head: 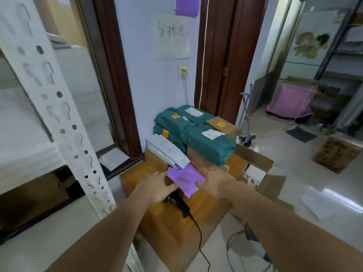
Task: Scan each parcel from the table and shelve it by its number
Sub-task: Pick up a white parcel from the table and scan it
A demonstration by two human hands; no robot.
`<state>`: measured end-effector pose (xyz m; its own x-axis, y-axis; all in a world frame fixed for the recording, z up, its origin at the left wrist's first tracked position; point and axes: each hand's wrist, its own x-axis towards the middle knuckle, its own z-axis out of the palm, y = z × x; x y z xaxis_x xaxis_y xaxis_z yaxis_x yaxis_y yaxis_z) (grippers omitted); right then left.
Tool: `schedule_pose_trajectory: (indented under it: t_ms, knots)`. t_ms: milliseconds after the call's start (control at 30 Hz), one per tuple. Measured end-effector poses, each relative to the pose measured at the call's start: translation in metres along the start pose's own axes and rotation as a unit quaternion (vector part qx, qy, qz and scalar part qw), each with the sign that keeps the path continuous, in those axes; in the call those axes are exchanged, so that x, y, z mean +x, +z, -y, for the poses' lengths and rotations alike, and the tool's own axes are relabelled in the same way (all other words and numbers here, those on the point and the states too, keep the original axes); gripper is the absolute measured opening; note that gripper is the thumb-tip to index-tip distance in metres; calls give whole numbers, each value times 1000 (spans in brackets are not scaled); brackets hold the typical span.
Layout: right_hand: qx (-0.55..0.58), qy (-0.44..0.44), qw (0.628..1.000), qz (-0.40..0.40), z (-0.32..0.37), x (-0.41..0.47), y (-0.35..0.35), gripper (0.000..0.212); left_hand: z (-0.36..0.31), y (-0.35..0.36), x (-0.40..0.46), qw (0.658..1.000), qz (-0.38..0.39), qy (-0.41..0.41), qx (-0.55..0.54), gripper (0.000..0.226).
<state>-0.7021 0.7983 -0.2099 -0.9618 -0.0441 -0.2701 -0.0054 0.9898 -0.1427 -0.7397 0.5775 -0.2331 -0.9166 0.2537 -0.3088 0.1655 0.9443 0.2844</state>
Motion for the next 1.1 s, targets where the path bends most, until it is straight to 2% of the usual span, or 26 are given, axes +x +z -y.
schedule_pose_trajectory:
  t_ms: [167,300,500,633,767,867,967,1100]
  knots:
    - [-36,-16,998,52,-9,69,24,62,10,27,58,998,19,-50,18,82]
    - [11,-38,996,83,-4,128,70,65,34,54,101,996,36,-83,21,90]
    - [47,-81,982,162,19,180,149,40,60,102,134,992,74,-103,20,85]
    - [53,-61,973,216,23,202,198,45,67,127,136,990,90,-104,-3,81]
    - [-18,-62,977,205,20,215,230,64,83,152,135,990,84,-113,7,79]
    - [-31,-44,986,159,17,221,245,57,95,167,135,990,71,-119,10,69]
    - [26,12,996,86,15,225,255,44,103,175,135,989,63,-129,17,72]
    - [54,33,996,62,17,227,264,50,106,180,140,989,48,-139,10,62]
